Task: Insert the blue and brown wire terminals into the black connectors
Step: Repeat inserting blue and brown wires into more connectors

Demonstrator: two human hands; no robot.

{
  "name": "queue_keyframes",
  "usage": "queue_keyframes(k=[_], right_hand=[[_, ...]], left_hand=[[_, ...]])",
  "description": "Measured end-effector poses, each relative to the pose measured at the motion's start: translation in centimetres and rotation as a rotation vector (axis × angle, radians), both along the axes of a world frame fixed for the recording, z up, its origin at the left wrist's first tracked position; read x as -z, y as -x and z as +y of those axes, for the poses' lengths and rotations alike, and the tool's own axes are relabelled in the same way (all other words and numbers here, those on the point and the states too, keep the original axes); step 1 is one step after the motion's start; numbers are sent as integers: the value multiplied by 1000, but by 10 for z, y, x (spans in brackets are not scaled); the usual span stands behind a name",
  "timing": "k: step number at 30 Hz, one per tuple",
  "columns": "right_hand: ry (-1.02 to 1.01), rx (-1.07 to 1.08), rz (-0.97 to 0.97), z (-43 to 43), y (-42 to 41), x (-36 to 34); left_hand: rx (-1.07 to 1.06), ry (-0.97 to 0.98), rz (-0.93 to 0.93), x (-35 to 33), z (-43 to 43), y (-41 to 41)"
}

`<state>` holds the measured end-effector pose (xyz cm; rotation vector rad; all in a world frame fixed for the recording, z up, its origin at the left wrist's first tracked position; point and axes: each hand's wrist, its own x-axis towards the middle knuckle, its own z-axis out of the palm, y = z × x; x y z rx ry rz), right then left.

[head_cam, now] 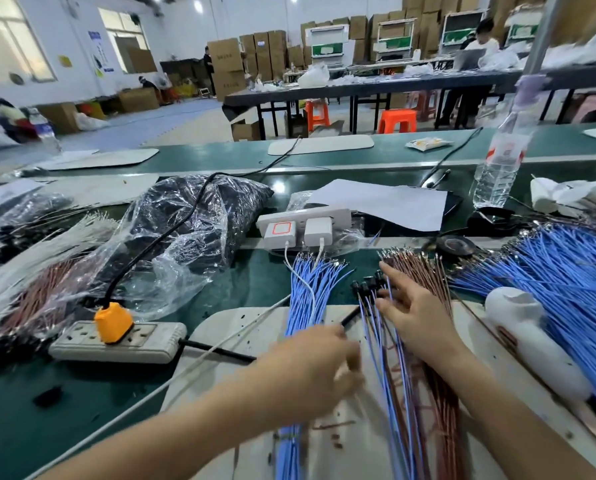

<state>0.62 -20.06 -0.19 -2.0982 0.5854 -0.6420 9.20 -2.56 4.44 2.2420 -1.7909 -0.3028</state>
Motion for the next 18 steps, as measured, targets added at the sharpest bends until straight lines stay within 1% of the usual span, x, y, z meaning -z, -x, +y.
queue_keyframes(k=[1, 2, 5, 6, 8, 10, 11, 12, 16, 18], right_hand=[[70, -10, 35, 1, 0, 1], [132, -20, 70, 2, -1, 1], [226, -29, 148, 5, -4, 4], [233, -26, 170, 6, -5, 5], [246, -23, 192, 6, -5, 6], [242, -19, 184, 6, -5, 7], [241, -16, 176, 6, -4, 7], [243, -14, 166, 6, -4, 8], [260, -6, 132, 7, -3, 9], [270, 2, 92, 9, -2, 8]], left_hand=[[-118, -134, -108, 1, 1, 1], [-220, -122, -183, -3, -6, -9], [-291, -168, -249, 13, -8, -15], [-341, -138, -259, 13, -11, -20], [-390, -125, -375, 14, -11, -22], [-429, -156, -483, 16, -11, -21], [-439, -167, -499, 16, -10, -22], [-455, -166, -473, 15, -10, -24], [-551, -182, -195, 11, -11, -33], [-564, -165, -119, 10, -10, -35]])
